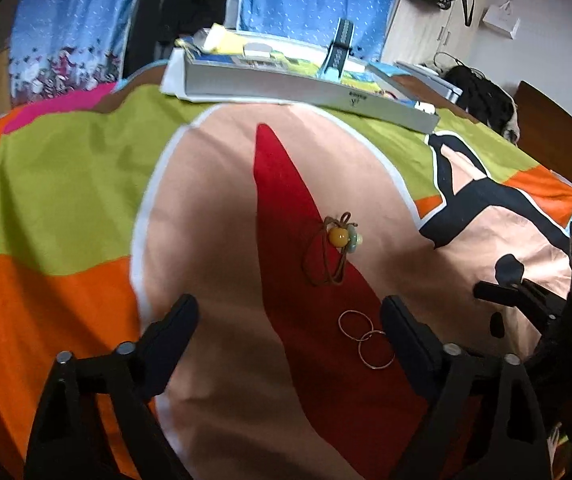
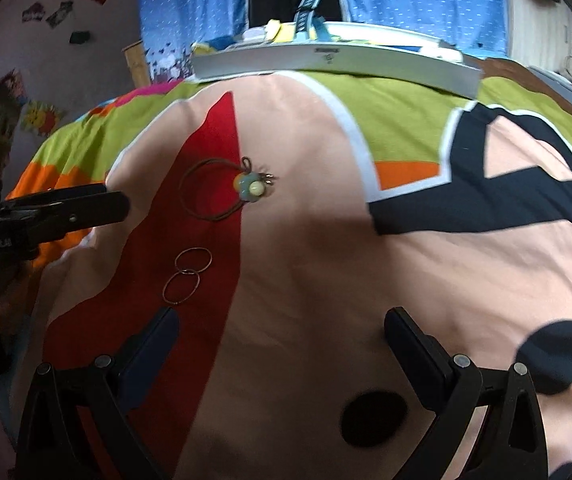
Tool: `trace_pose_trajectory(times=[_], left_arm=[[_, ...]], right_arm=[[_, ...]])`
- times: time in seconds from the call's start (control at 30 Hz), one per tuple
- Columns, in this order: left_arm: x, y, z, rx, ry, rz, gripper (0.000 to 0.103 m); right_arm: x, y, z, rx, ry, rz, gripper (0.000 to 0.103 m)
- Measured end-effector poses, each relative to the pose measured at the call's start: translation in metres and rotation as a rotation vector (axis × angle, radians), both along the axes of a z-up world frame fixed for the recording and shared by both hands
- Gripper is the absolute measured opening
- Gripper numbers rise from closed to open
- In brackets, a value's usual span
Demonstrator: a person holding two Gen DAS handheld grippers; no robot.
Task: Organize jewelry
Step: 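Approach the silver hoops and bead charm with both tools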
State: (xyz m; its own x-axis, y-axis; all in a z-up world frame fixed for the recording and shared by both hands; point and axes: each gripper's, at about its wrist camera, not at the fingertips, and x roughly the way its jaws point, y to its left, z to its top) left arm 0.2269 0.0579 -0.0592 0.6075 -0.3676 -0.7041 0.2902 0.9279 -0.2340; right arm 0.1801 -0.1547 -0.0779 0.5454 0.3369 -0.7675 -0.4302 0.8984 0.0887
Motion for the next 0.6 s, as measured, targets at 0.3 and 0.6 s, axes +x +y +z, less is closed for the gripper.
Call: trace_pose_trajectory(times=[0.3, 0.6], left_arm=[[0.023, 0.01, -0.007, -0.127, 0.044, -0.051, 0.067], [0.035, 0.007, -0.009, -0.187, 0.079, -0.119, 0.048]], right_arm=[[0.018, 0.026, -0.006, -0.043, -0.001, 0.047, 0.103], [0.028, 0.046, -0.022, -0.161, 0.014, 0.05, 0.098]])
